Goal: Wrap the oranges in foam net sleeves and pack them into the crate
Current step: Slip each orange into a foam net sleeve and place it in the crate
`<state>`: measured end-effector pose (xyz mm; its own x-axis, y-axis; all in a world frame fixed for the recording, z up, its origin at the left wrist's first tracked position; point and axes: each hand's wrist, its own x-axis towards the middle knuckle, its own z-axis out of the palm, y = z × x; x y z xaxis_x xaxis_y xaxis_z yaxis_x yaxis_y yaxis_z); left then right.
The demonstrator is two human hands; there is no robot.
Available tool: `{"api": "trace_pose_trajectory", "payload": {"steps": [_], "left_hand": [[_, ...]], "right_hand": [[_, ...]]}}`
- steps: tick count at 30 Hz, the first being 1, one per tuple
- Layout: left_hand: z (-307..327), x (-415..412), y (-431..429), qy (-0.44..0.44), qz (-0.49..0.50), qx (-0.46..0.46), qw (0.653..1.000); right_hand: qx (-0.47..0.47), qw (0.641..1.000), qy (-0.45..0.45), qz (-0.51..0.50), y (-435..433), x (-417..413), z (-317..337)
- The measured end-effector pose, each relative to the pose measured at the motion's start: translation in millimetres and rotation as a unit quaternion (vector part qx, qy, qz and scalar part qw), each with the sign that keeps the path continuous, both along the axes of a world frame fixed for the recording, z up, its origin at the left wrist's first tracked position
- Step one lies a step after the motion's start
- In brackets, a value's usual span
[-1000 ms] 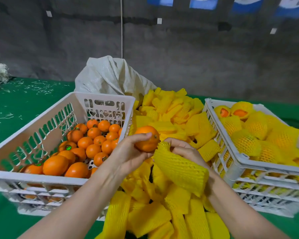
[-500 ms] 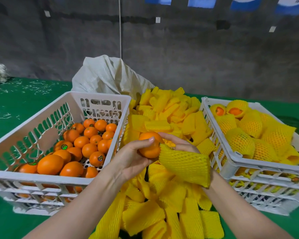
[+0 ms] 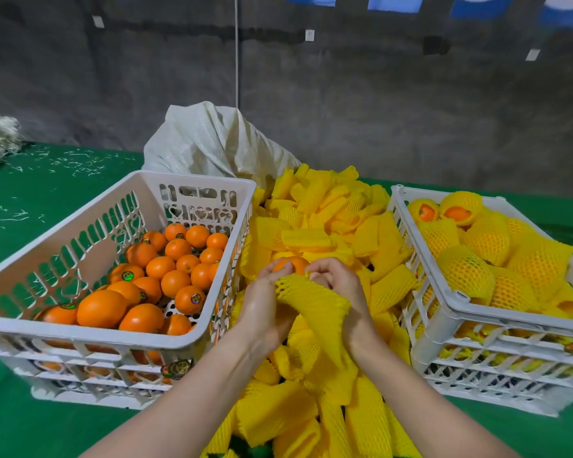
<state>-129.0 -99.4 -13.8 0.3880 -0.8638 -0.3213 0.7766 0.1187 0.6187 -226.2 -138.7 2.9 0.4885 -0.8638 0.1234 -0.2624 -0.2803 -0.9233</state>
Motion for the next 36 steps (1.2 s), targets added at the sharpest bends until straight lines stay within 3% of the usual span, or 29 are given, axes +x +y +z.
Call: {"api": "trace_pose_trajectory", "payload": {"steps": [5,10,15,18,23,30,36], "left_hand": [[4,-1,8,-0.038,-0.072,-0.042,0.996],[-2,-4,9,-0.178,-0.067,-0.022,0.982],[1,-8,2,-0.047,-0.039,-0.053,0.997],[3,-10,-5,0.04,-0.017,-0.07,0.997],[-8,-8,-8,0.01,-0.022,-0.064,0.998],[-9,-5,-10,-0.026,-0.052,-0.066,0.996],[-9,2,-9,0.012,-0.076,-0.075,0.994]], "right_hand": [[-0.087,0.993,-0.004,-0.076,-12,0,-11],[-0.051,0.993,-0.023,-0.099,-16,-2,-10],[-0.011,0.991,-0.09,-0.096,-5,0,-12],[0.024,0.992,-0.077,-0.097,1,3,-19],[-0.05,0.995,-0.05,-0.071,-3,3,-24],[-0.141,0.977,-0.118,-0.104,-21,3,-17],[-0.111,0.977,-0.148,-0.109,-30,5,-14]]}}
